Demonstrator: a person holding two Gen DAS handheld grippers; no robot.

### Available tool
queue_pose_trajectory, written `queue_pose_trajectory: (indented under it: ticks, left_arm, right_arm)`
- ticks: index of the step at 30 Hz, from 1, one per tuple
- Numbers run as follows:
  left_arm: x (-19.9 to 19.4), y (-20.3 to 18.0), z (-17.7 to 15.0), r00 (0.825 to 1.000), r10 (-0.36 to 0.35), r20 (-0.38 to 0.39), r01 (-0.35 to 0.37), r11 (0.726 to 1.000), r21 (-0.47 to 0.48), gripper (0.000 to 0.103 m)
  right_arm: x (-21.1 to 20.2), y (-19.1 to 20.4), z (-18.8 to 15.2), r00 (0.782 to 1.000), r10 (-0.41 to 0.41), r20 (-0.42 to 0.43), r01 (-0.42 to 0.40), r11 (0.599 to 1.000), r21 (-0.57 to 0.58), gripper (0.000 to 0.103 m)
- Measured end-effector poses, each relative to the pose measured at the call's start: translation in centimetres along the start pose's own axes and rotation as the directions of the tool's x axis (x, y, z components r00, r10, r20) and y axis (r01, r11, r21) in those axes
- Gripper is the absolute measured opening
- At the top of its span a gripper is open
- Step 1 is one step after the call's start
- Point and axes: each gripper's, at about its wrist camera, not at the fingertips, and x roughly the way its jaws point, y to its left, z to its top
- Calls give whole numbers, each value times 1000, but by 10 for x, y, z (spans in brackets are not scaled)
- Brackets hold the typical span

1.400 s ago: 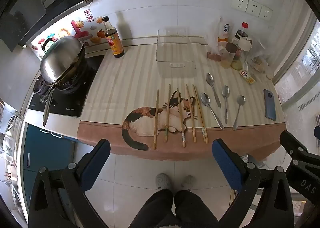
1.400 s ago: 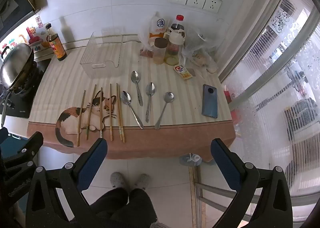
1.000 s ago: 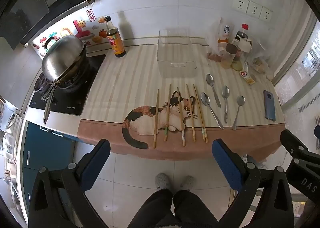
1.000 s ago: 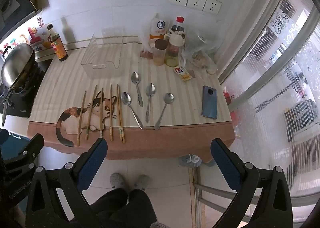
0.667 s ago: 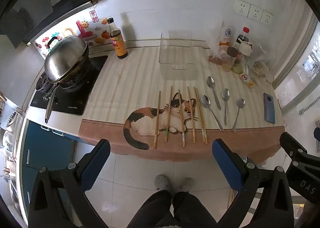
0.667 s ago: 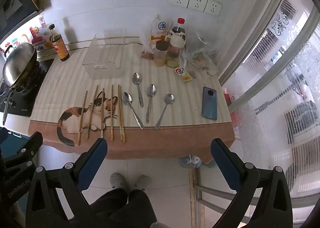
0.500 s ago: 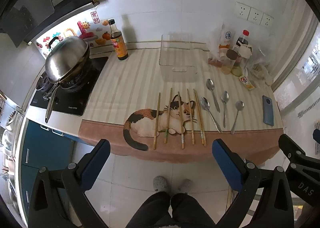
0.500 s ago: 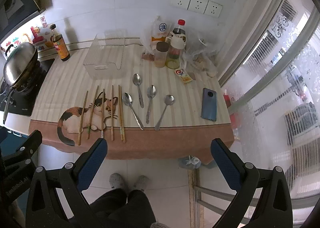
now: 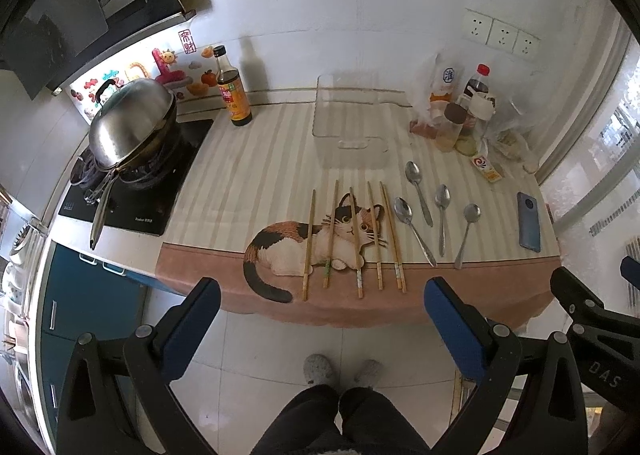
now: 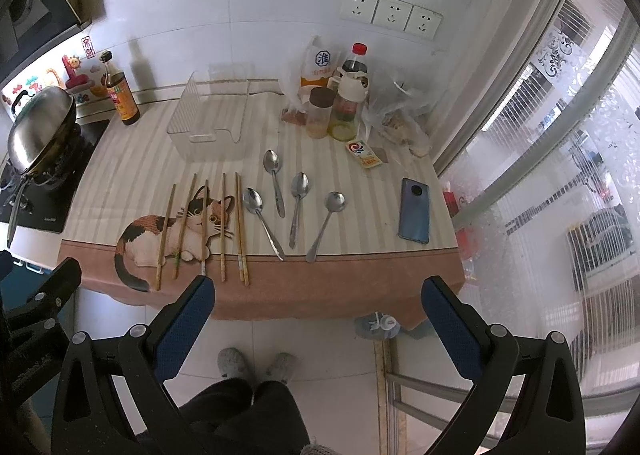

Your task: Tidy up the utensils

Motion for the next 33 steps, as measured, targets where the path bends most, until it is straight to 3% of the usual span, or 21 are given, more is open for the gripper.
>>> queue_pose_trajectory:
  ticks: [33]
  left_arm:
    - [-6, -2, 0, 1000, 1, 10, -1, 1000, -2, 103]
  right_arm:
    - [-13, -13, -3, 999, 0, 42, 0, 1000, 2, 103]
